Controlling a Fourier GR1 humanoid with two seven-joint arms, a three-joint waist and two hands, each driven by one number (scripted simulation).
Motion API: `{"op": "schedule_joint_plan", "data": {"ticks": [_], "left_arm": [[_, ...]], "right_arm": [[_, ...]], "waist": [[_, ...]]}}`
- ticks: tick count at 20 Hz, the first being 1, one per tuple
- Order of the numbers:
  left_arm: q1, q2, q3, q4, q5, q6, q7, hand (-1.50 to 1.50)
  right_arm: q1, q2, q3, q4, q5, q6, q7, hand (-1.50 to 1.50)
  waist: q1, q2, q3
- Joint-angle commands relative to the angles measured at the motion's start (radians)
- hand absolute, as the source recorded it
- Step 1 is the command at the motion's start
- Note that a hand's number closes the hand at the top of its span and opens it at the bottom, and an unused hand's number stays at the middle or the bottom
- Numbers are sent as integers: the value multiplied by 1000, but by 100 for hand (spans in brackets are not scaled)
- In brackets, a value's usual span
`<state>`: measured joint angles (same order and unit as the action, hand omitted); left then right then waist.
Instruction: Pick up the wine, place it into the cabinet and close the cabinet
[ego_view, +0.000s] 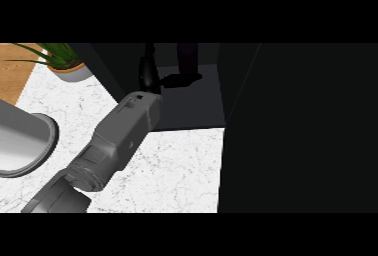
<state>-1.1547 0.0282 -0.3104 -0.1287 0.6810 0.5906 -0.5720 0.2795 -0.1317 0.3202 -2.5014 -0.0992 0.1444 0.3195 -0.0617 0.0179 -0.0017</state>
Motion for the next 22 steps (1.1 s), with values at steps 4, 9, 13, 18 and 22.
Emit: {"op": "schedule_joint_plan", "data": {"ticks": [4, 9, 13, 18, 22], "left_arm": [[24, 15, 30, -82, 4, -112, -82, -150], [54, -11, 41, -160, -3, -112, -114, -150], [73, -5, 37, -229, -12, -120, -69, -150], [187, 9, -17, -436, -38, -108, -3, -150], [305, 24, -26, -536, -43, -123, -38, -150]], "right_arm": [[33, -33, -52, -172, -114, -2, 97, -150], [52, -20, -40, -190, -100, -10, 87, -150], [93, -31, -29, -217, -101, -2, 96, -150], [90, -13, -15, -186, -55, -25, 74, -150], [53, -24, 14, -269, -20, -57, 163, -150]], "waist": [[35, -14, 1], [50, -21, 2], [51, -25, 2], [76, -34, 2], [75, -33, 0]]}}
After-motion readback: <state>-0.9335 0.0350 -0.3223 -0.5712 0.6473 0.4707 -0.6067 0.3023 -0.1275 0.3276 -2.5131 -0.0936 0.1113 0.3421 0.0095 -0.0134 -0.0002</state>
